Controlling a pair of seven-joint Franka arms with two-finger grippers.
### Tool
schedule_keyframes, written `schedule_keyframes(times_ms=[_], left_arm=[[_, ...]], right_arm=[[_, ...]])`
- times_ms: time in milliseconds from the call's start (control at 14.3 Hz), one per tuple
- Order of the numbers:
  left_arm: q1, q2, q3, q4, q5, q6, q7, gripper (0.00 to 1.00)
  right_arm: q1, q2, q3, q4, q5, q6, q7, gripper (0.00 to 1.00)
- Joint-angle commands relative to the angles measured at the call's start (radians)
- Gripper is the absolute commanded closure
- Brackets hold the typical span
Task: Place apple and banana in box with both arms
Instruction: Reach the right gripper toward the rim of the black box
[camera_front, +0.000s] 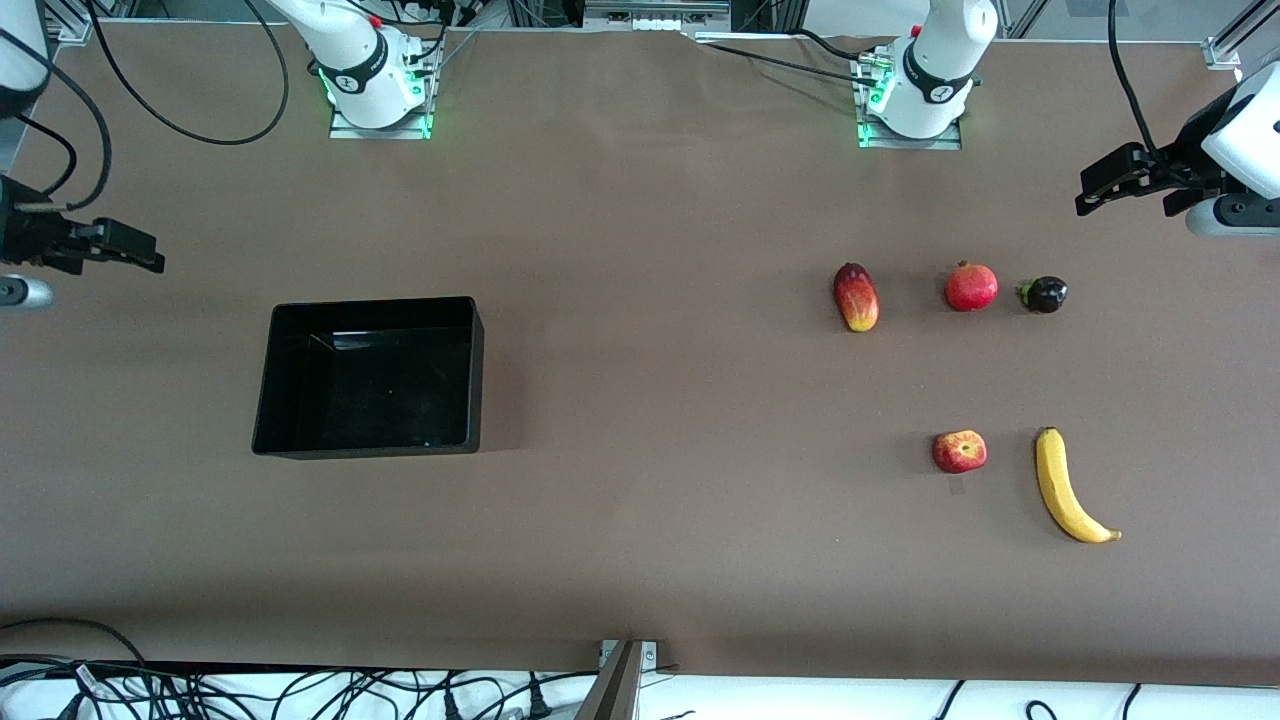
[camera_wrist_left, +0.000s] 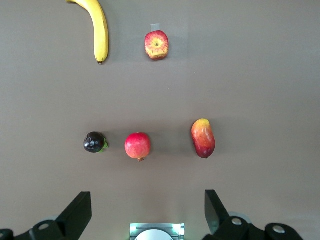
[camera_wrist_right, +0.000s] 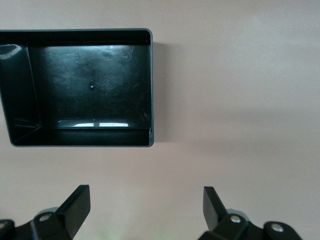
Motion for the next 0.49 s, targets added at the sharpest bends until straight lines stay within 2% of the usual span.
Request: schedule_keyframes(times_ms=[0,140,280,420], left_arm=[[0.004,0.016,0.002,0.038,-0.025,-0.024,0.003,0.00],[0.002,0.016,-0.003,0.040,-0.023,-0.024,-0.003,0.00],[0.000,0.016,-0.004,0.040,-0.023,-0.024,-0.006,0.00],[0.000,0.016,-0.006,0.040,-0.023,-0.024,-0.016,0.00]], right_arm=[[-0.004,0.052,0.007,0.003,-0.012,0.064,0.030,0.00],[-0.004,0.064,0.007,-0.071,-0.012,0.210,0.030,0.00],[-0.006,0.055,0.002,-0.210,-0.010,0.339,0.032,0.00],[-0.007,0.058,-0.001,-0.345,-0.006,0.542,0.034,0.00]])
